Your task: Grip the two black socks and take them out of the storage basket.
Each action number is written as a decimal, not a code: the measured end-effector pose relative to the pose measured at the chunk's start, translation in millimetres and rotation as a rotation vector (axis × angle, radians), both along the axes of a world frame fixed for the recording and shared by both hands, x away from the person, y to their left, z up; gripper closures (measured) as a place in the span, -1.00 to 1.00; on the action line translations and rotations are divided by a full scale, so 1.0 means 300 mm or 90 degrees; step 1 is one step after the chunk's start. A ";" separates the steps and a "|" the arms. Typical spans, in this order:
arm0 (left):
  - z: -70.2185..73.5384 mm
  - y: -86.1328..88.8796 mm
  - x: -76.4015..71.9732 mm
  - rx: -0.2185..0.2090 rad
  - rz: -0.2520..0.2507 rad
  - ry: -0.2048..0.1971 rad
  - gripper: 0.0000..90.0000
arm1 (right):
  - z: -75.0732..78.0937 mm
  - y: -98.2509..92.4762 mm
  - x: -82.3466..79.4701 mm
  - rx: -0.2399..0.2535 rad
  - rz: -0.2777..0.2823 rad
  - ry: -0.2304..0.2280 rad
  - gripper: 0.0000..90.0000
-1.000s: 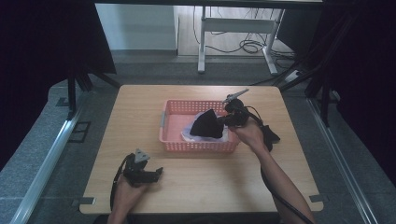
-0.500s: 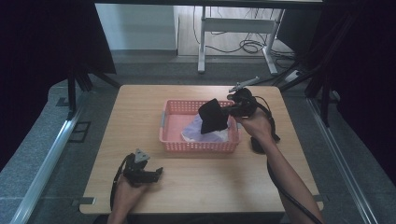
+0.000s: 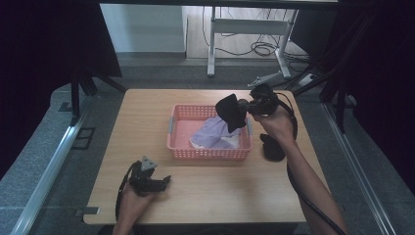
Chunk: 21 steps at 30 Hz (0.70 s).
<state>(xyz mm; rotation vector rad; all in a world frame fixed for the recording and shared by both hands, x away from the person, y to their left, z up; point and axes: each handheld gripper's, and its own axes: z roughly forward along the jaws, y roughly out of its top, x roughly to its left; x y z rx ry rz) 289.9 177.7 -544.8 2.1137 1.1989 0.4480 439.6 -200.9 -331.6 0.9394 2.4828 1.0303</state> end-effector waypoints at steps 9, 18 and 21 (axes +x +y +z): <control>0.000 0.000 0.000 0.000 -0.001 0.000 -0.72 | 0.055 -0.022 -0.013 -0.002 -0.004 -0.017 0.93; 0.000 0.001 0.000 0.000 -0.002 0.001 -0.72 | 0.117 -0.078 -0.029 -0.005 -0.028 -0.041 0.93; 0.000 0.000 0.000 0.000 -0.002 0.001 -0.72 | 0.130 -0.106 -0.034 -0.006 -0.037 -0.047 0.93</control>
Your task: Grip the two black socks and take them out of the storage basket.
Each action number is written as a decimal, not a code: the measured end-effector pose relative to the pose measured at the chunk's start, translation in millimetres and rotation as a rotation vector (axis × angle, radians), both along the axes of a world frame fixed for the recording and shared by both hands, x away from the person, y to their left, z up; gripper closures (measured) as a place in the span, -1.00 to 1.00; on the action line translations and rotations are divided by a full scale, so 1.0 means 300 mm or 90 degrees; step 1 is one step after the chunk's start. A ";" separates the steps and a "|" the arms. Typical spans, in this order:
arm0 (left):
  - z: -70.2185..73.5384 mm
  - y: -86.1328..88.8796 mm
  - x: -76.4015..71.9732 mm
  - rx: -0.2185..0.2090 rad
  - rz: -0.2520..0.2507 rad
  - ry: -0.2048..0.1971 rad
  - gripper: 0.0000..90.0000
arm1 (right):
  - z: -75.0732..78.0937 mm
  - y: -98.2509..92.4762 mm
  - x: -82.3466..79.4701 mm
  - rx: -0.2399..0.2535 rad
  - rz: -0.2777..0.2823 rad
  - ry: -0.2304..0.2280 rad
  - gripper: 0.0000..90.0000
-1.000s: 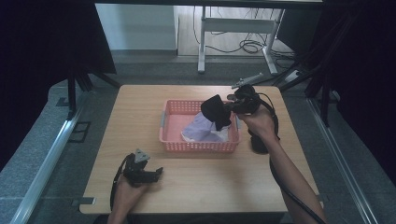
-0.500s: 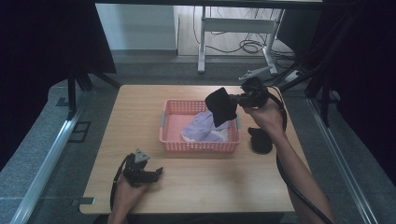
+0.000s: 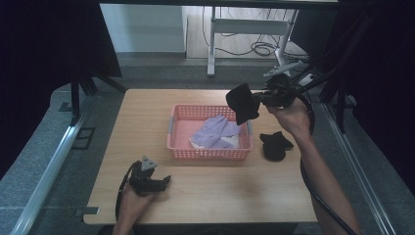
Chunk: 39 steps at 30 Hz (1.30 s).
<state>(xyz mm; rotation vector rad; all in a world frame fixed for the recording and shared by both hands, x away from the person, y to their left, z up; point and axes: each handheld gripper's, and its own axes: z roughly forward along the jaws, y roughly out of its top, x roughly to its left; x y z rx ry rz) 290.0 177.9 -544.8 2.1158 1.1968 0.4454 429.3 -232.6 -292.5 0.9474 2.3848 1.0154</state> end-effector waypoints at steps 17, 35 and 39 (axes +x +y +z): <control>0.000 -0.001 0.000 -0.001 0.001 -0.001 -0.72 | -0.019 -0.175 -0.018 -0.009 -0.073 -0.005 0.93; 0.000 0.000 -0.001 0.000 0.000 0.000 -0.72 | -0.128 -0.305 -0.027 -0.022 -0.129 0.016 0.92; 0.000 0.000 -0.001 0.001 0.000 0.000 -0.72 | -0.174 -0.323 -0.027 -0.024 -0.138 0.023 0.92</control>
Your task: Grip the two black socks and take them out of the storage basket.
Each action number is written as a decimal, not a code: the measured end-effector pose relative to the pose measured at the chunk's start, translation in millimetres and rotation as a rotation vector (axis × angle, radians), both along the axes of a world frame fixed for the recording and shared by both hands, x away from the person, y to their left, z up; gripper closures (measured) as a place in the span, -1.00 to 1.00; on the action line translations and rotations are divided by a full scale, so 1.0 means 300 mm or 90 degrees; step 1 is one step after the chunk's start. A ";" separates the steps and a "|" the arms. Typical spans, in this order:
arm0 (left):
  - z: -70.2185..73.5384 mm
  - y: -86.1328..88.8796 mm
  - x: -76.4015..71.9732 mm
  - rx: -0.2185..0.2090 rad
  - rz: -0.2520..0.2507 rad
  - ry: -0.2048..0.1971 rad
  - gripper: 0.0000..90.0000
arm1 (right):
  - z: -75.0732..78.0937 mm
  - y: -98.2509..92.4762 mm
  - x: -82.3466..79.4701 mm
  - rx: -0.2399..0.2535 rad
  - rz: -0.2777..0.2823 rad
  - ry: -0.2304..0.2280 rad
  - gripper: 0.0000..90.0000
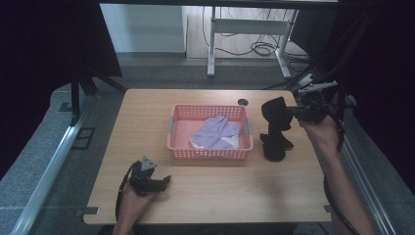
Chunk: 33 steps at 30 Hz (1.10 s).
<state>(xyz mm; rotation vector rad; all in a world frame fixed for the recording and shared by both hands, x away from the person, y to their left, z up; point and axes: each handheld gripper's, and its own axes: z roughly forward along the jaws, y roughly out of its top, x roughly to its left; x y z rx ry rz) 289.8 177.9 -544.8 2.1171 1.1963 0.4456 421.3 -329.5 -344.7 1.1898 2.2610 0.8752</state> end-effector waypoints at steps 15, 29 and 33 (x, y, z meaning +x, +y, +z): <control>0.000 -0.001 -0.001 -0.003 0.003 0.002 -0.72 | -0.268 -0.023 -0.006 -0.009 -0.014 0.062 0.91; 0.000 -0.001 0.000 -0.002 0.001 0.000 -0.72 | -0.427 -0.017 -0.013 -0.005 -0.017 0.111 0.72; 0.000 -0.001 -0.001 -0.002 0.002 0.001 -0.72 | -0.403 -0.019 -0.015 -0.005 -0.022 0.100 0.27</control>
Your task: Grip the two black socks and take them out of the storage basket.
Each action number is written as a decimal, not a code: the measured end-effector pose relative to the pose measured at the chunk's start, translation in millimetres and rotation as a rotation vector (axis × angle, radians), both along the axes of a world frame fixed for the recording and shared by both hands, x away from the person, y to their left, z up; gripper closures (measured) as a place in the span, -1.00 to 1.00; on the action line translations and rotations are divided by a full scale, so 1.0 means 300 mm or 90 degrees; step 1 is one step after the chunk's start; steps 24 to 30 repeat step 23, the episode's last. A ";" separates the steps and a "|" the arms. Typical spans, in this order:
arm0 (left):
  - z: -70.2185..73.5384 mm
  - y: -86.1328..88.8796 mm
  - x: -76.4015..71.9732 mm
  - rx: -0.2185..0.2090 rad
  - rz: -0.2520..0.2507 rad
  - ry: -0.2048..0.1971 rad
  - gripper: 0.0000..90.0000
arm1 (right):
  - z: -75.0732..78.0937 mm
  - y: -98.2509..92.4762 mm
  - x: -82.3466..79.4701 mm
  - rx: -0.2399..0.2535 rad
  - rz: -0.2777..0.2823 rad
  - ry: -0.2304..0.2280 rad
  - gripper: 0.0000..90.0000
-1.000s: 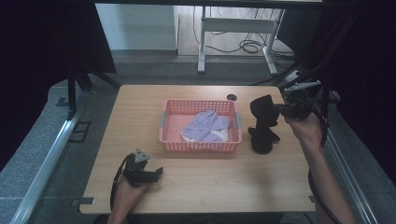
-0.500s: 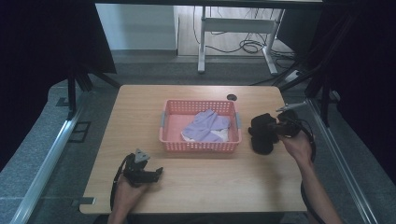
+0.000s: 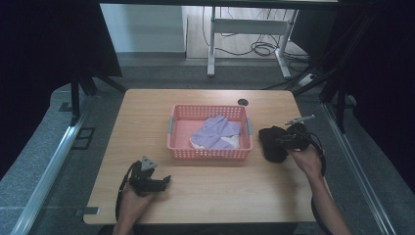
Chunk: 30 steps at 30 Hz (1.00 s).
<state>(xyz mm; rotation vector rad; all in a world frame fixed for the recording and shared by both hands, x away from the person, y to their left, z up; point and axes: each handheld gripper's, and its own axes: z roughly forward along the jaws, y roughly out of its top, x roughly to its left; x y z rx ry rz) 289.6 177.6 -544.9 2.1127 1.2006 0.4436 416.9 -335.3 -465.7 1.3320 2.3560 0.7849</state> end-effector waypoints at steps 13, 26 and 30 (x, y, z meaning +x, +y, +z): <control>0.000 0.000 0.000 0.000 0.001 0.001 -0.72 | 0.090 0.011 -0.016 0.004 0.015 -0.055 -0.59; 0.000 0.000 0.000 -0.001 0.001 0.001 -0.72 | 0.117 0.034 -0.025 0.003 0.038 -0.069 -0.65; 0.000 0.000 0.000 -0.001 0.001 0.001 -0.72 | 0.117 0.034 -0.025 0.003 0.038 -0.069 -0.65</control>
